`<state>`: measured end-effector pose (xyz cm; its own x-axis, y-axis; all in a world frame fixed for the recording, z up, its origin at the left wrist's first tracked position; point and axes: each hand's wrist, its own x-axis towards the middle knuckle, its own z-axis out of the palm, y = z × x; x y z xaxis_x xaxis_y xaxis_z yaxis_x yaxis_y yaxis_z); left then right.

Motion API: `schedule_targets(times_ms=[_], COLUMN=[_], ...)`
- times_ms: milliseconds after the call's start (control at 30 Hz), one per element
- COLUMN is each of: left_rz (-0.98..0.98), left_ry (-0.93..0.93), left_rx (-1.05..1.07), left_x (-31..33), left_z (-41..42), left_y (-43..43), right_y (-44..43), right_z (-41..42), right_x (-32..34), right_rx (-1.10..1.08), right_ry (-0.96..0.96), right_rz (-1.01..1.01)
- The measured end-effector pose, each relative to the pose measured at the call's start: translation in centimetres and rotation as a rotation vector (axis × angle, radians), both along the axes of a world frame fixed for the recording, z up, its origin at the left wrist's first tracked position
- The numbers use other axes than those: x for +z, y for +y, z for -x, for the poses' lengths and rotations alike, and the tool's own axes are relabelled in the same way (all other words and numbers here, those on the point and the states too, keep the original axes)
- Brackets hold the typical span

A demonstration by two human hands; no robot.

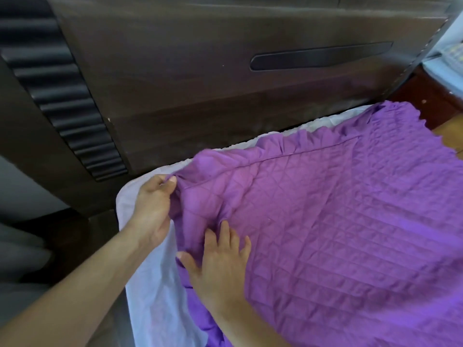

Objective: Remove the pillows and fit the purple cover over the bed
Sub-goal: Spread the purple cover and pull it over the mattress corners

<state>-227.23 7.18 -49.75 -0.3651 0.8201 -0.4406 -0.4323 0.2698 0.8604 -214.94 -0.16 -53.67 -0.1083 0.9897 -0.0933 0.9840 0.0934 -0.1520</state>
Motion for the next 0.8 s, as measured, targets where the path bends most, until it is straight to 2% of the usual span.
schedule_targets(times_ms=[100, 267, 367, 467, 533, 600, 667, 733, 800], left_rz=[-0.080, -0.201, -0.194, -0.007, 0.183, 0.339, 0.441, 0.426, 0.411], left_ry=[0.009, 0.164, 0.093, -0.013, 0.104, 0.089, -0.051, -0.114, -0.101], left_rx=[-0.186, -0.446, -0.537, -0.391, -0.365, -0.508, -0.634, -0.694, -0.688], left_x=[0.0, -0.5, -0.5, -1.0, -2.2, -2.7, -2.4, -1.5, -1.2], left_z=[-2.2, -5.8, -7.2, -8.1, -8.7, -9.6, -10.3, -10.4, -10.3], left_y=[-0.8, -1.0, -0.9, -0.8, -1.0, -1.5, -2.0, -2.2, -2.3], right_y=[0.5, 0.2, -0.2, -0.9, -1.5, -2.2, -2.6, -2.8, -2.8], right_z=[-0.9, -4.1, -6.1, -7.6, -8.3, -9.0, -9.4, -9.6, -9.5], right_x=[-0.6, -1.2, 0.2, 0.9, 1.4, 1.9, 2.1, 1.6, 1.2], right_rx=[-0.151, -0.352, -0.429, -0.573, -0.631, -0.667, -0.628, -0.528, -0.429], right_ry=[0.149, 0.430, 0.750, 1.112, 1.268, 1.330, 1.307, 1.236, 1.151], right_rz=[-0.030, -0.162, -0.210, -0.061, -0.008, 0.017, 0.044, 0.066, 0.062])
